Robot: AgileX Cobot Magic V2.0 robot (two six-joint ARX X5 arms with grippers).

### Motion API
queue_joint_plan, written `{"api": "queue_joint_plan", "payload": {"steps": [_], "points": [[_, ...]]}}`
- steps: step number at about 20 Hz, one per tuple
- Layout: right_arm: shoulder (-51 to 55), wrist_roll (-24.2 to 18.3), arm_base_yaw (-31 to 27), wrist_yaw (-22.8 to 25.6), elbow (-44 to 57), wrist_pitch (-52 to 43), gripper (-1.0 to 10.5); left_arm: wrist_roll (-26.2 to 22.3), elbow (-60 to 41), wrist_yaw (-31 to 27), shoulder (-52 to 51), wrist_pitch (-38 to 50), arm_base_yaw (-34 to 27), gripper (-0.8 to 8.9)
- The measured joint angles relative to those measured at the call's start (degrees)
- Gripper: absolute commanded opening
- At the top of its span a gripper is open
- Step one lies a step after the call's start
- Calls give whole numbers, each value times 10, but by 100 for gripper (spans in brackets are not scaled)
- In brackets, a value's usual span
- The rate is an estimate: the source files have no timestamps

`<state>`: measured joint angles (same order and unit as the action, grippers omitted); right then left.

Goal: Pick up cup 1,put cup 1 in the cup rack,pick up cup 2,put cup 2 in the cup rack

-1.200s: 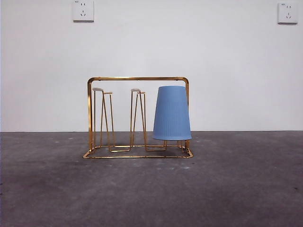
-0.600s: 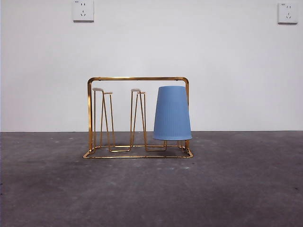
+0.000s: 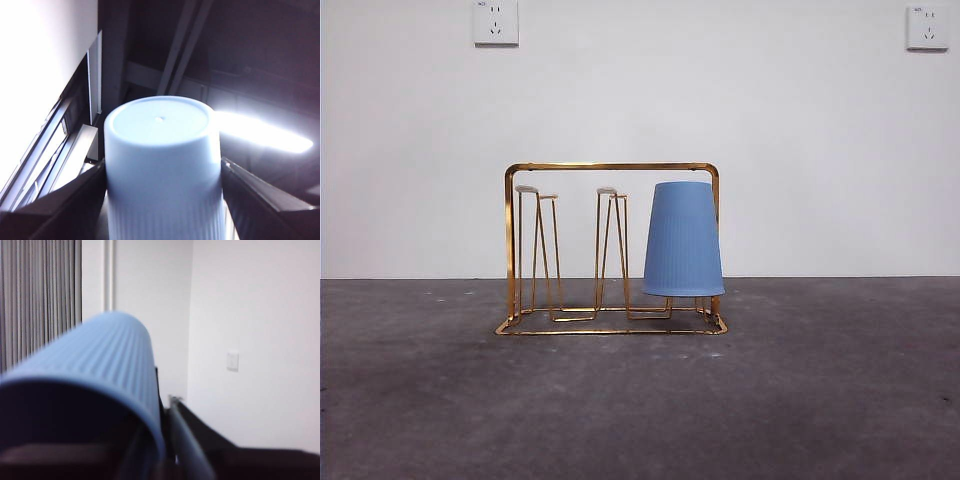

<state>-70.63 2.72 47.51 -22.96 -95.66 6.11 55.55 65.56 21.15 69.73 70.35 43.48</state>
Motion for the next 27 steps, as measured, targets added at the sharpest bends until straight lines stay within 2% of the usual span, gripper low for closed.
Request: {"api": "queue_joint_plan", "payload": {"steps": [4,9,13,16,18,20,27], "points": [[10,-3,-2,4,1,41,165,0,0,13,-5,0,-18,-8],[48,-29,-3,21,1,113,165,0,0,24,-26,-13,-40,-8],[89,-62,-3,54,1,197,164,-5,0,56,-56,-94,-72,-7],[116,-85,-3,96,1,265,163,-34,0,70,-80,-191,-97,-8],[131,-99,-3,123,1,308,163,-71,0,68,-100,-273,-108,-7],[145,-111,-3,147,1,350,163,-129,0,43,-124,-375,-115,-8],[169,-135,-3,208,1,433,163,-378,0,-139,-179,-697,-116,-8]]}}
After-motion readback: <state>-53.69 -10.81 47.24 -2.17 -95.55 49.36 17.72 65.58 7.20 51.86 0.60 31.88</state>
